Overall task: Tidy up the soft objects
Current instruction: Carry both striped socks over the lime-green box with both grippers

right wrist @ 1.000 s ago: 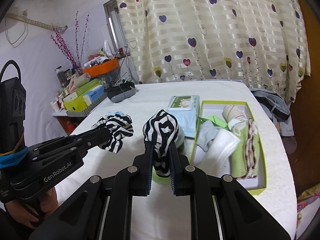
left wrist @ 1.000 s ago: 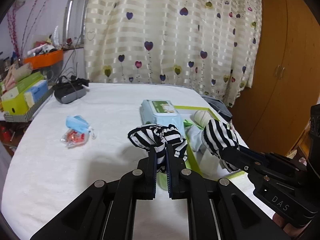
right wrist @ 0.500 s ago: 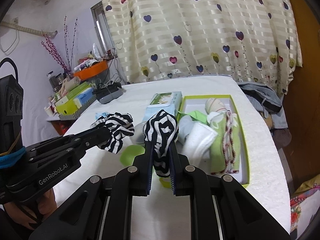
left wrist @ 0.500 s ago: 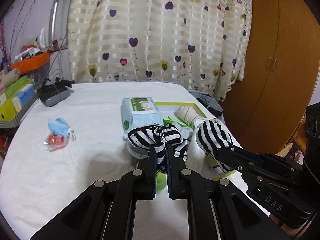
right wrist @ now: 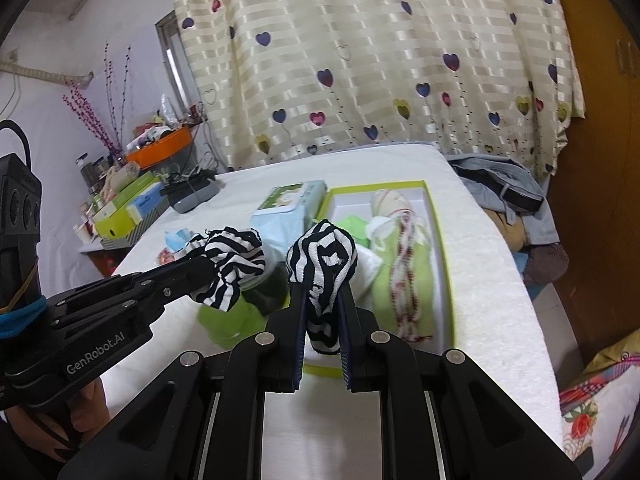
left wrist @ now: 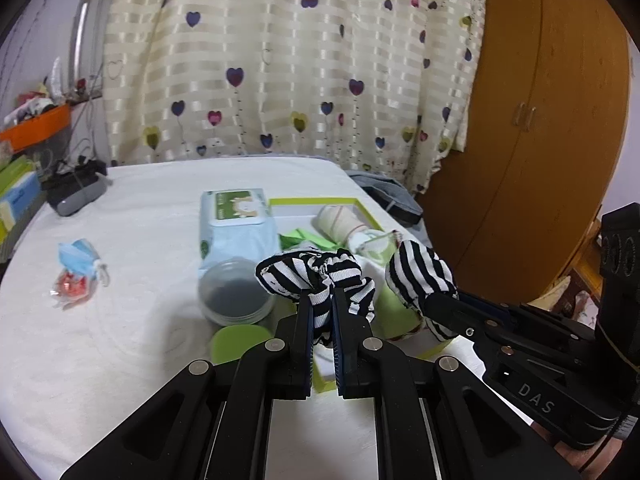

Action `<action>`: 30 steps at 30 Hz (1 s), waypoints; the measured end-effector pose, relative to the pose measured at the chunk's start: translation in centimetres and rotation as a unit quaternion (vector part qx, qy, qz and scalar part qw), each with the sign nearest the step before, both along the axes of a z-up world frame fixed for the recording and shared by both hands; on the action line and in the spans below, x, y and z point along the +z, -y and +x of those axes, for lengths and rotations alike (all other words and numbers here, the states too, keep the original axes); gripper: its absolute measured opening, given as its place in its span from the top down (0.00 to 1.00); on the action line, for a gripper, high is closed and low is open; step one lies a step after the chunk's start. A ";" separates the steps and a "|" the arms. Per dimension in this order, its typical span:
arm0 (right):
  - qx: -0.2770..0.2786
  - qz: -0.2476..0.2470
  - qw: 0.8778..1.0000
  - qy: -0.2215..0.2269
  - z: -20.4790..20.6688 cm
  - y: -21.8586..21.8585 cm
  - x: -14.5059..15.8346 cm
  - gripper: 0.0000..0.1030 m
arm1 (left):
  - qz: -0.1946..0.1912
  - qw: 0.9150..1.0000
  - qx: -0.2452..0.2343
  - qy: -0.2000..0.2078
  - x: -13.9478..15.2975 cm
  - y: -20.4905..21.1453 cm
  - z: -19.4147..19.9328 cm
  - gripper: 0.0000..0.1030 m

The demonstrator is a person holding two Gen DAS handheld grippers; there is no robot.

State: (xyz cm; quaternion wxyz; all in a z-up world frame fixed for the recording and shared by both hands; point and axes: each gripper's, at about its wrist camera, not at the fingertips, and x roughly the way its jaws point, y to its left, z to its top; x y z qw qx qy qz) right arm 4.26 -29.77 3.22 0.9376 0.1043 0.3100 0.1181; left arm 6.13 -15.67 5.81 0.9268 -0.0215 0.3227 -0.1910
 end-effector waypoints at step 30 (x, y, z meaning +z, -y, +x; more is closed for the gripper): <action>-0.013 -0.009 0.997 -0.081 4.4 4.0 -5.4 0.85 | 0.000 0.993 -0.054 -0.109 -6.9 5.6 5.5 0.92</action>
